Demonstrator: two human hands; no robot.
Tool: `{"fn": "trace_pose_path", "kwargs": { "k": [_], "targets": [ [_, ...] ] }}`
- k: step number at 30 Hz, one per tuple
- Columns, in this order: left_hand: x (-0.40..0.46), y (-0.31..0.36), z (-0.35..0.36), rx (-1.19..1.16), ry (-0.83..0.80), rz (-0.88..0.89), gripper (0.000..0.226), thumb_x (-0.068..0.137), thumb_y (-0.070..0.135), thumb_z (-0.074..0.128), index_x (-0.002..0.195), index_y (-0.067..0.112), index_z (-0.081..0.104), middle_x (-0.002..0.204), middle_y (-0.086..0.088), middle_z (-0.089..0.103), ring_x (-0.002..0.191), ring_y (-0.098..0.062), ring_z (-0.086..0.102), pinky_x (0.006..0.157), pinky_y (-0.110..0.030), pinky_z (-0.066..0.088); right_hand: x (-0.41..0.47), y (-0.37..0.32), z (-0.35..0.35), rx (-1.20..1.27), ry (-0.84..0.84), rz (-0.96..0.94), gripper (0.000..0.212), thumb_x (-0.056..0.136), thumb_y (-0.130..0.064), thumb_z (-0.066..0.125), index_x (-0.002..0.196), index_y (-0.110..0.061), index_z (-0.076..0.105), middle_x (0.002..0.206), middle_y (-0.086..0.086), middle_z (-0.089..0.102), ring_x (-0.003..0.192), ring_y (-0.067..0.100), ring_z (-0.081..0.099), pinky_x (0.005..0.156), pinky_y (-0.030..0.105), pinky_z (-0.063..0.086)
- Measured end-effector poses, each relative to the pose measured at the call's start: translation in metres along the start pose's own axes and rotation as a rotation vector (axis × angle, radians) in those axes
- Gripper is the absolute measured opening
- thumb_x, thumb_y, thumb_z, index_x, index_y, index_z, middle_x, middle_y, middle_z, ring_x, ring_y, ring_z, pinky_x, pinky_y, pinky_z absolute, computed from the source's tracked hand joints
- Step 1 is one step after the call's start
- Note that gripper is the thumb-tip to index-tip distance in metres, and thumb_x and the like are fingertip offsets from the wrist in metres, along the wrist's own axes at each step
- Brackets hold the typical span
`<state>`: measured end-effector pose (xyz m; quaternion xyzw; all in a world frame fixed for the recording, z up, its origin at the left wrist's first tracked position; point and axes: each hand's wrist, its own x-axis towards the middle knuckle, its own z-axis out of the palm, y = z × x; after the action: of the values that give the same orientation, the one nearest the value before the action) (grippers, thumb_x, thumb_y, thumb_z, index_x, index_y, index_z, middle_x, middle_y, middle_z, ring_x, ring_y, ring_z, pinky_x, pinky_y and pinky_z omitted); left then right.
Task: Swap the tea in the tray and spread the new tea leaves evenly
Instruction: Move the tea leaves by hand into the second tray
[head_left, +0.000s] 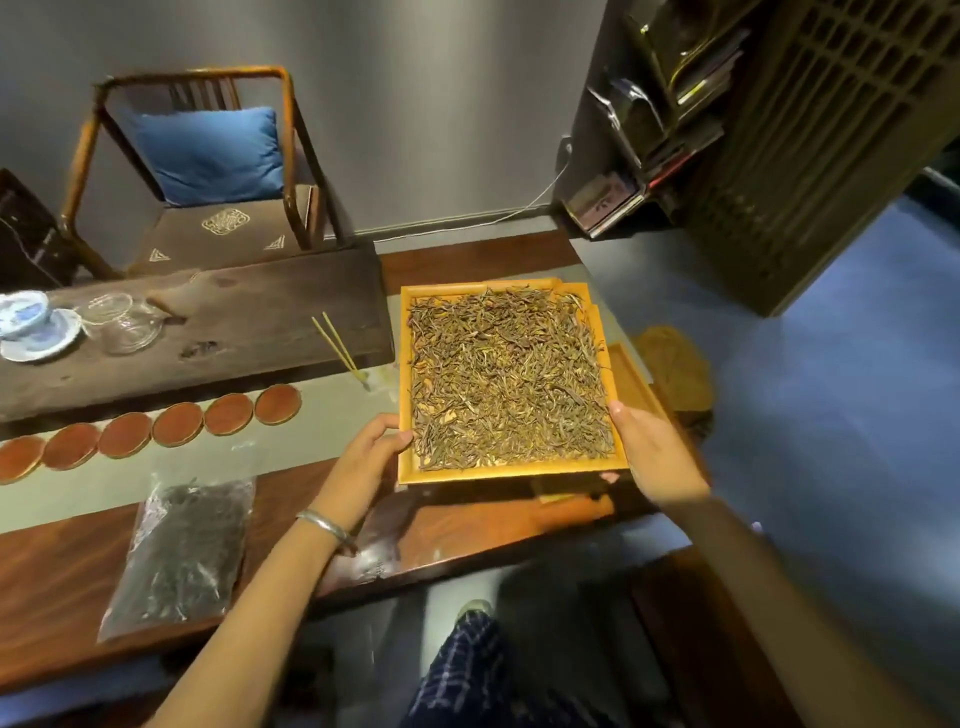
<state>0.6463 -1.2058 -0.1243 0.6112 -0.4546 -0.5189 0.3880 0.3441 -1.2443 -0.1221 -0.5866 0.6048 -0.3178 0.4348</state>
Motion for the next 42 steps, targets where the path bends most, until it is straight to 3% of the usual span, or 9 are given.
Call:
{"fn": "trace_pose_path", "kwargs": {
  "k": [4,6,9,13,19,25,31,34,42],
  "targets": [
    [0.032,-0.013,0.004,-0.19,-0.149,-0.085,0.02,0.091,-0.002,0.043,0.1,0.009,0.058,0.09,-0.005,0.069,0.074,-0.007,0.069,0.063,-0.016,0.053,0.012,0.009,0.001,0.065,0.102,0.014,0.03,0.099,-0.003,0.043,0.075,-0.002,0.062,0.06,-0.005,0.054,0.056,0.01,0.055,0.059,0.027,0.049],
    [0.042,-0.02,0.008,-0.358,-0.217,-0.182,0.026,0.084,-0.008,0.048,0.103,0.007,0.056,0.092,-0.011,0.071,0.076,-0.016,0.071,0.063,-0.025,0.058,0.014,0.021,-0.003,-0.007,0.056,0.009,0.036,0.102,-0.016,0.038,0.071,-0.01,0.056,0.056,-0.009,0.047,0.052,0.0,0.048,0.055,0.018,0.04],
    [0.053,-0.03,0.017,-0.503,-0.288,-0.28,0.04,0.073,-0.014,0.054,0.107,0.006,0.055,0.094,-0.017,0.07,0.077,-0.024,0.071,0.067,-0.035,0.061,0.019,0.035,-0.01,0.002,0.033,0.016,0.043,0.101,-0.022,0.036,0.086,0.015,0.053,0.057,-0.001,0.033,0.049,0.001,0.035,0.051,0.021,0.028],
    [0.064,-0.038,0.035,-0.43,-0.345,-0.243,0.058,0.075,-0.03,0.04,0.121,0.005,0.049,0.097,-0.014,0.069,0.079,-0.021,0.068,0.071,-0.031,0.06,0.025,0.049,-0.022,0.026,0.019,0.002,0.056,0.092,-0.038,0.036,0.08,0.014,0.051,0.059,0.007,0.038,0.054,0.013,0.04,0.052,0.028,0.03],
    [0.072,-0.039,0.052,-0.507,-0.391,-0.248,0.069,0.07,-0.026,0.052,0.13,0.007,0.046,0.111,-0.012,0.066,0.089,-0.026,0.066,0.073,-0.033,0.06,0.035,0.061,-0.036,-0.004,-0.006,0.081,0.05,0.092,-0.047,0.037,0.079,-0.001,0.055,0.058,-0.002,0.046,0.05,0.002,0.049,0.048,0.01,0.039],
    [0.072,-0.044,0.066,-0.502,-0.371,-0.253,0.074,0.065,-0.019,0.062,0.131,0.012,0.049,0.116,-0.024,0.048,0.087,-0.035,0.046,0.068,-0.034,0.057,0.044,0.079,-0.049,0.062,-0.093,0.141,0.054,0.093,-0.048,0.038,0.09,0.004,0.054,0.071,0.013,0.048,0.067,0.026,0.051,0.065,0.048,0.049],
    [0.062,-0.048,0.073,-0.416,-0.312,-0.189,0.075,0.062,-0.021,0.058,0.132,0.003,0.044,0.112,-0.015,0.059,0.091,-0.031,0.054,0.078,-0.036,0.055,0.051,0.081,-0.058,-0.095,0.051,0.022,0.02,0.09,-0.051,0.041,0.098,-0.037,0.053,0.096,-0.003,0.059,0.081,0.0,0.059,0.067,0.008,0.045],
    [0.056,-0.048,0.069,-0.391,-0.319,-0.197,0.07,0.064,-0.021,0.061,0.128,0.005,0.046,0.104,-0.006,0.067,0.084,-0.02,0.062,0.075,-0.031,0.056,0.059,0.07,-0.054,-0.248,0.026,-0.152,0.04,0.09,-0.052,0.052,0.124,-0.03,0.047,0.125,-0.005,0.046,0.108,0.003,0.049,0.085,0.015,0.04],
    [0.046,-0.052,0.067,-0.362,-0.298,-0.22,0.066,0.069,-0.021,0.059,0.128,0.004,0.046,0.132,-0.031,0.047,0.11,-0.041,0.053,0.097,-0.048,0.047,0.083,0.05,-0.018,-0.692,-0.308,-0.426,0.054,0.093,-0.042,0.052,0.143,-0.039,0.033,0.157,0.01,0.019,0.141,0.029,0.024,0.108,0.049,0.03]
  ]
}}
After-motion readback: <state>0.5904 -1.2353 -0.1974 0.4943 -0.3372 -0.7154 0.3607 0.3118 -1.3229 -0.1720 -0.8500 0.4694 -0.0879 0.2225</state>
